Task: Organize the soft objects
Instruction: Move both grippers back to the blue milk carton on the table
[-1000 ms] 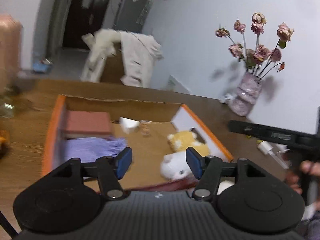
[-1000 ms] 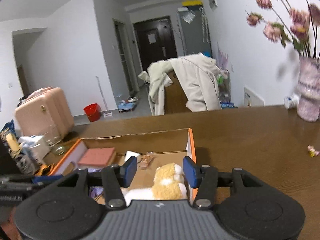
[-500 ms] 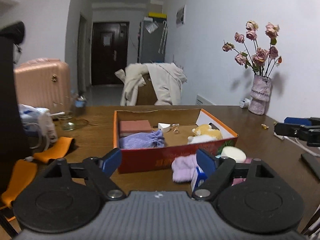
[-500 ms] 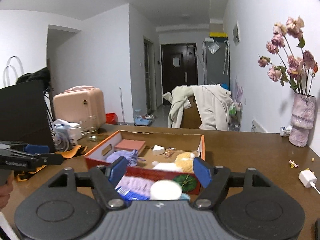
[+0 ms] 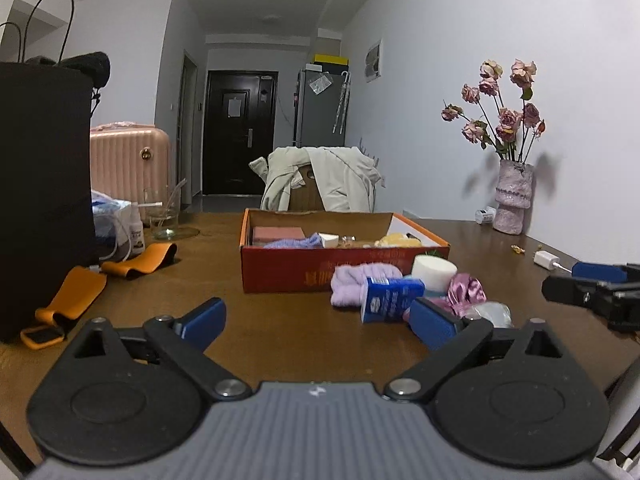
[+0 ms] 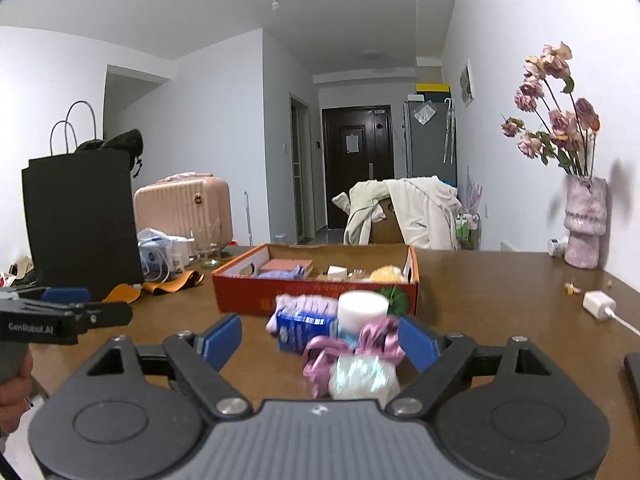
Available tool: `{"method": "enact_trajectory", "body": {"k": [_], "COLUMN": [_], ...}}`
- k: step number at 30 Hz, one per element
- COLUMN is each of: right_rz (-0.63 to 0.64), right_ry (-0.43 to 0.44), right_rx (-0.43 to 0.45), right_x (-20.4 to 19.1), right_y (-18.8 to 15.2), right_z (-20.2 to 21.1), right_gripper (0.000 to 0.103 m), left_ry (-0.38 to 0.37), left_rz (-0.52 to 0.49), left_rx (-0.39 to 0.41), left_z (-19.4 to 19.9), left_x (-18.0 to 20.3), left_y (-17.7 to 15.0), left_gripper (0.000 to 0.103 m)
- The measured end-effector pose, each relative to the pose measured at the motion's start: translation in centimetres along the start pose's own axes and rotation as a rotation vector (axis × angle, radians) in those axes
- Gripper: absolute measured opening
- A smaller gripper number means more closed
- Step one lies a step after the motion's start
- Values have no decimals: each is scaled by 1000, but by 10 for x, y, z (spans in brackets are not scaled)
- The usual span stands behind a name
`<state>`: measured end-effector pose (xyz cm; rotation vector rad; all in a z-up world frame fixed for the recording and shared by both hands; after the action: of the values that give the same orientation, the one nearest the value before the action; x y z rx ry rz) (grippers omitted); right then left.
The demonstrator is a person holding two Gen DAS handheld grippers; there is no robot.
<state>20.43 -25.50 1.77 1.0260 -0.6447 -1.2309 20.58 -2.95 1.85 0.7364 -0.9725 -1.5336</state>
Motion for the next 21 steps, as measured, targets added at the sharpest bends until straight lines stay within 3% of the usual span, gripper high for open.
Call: {"method": "enact_trajectory", "body": {"k": [9, 21], "right_rz": [-21, -78], "right_ry": [-6, -5], "right_rx": [-34, -119], "right_x": [-7, 16], "right_y": [-29, -40], "right_z": [7, -35], "right_gripper": [85, 84], "left_ry": [-4, -30], "left_rz": [-14, -31], "left_rx": [-13, -96], "left_z": [4, -43], "left_x": [6, 19], "left_y": [-16, -16], "left_gripper": [101, 101]}}
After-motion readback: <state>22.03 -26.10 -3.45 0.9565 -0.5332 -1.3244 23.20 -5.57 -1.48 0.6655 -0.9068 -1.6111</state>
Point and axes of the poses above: each gripper's, at about its wrist camera, not at the fingertips, and z roughly against the way its jaws point, x to its right, y to its top, the point moved 10 cm from there along -z, roughly the way its jaws point, and after that the axes turned 10 degrees about -x, right-handed, at the moved point
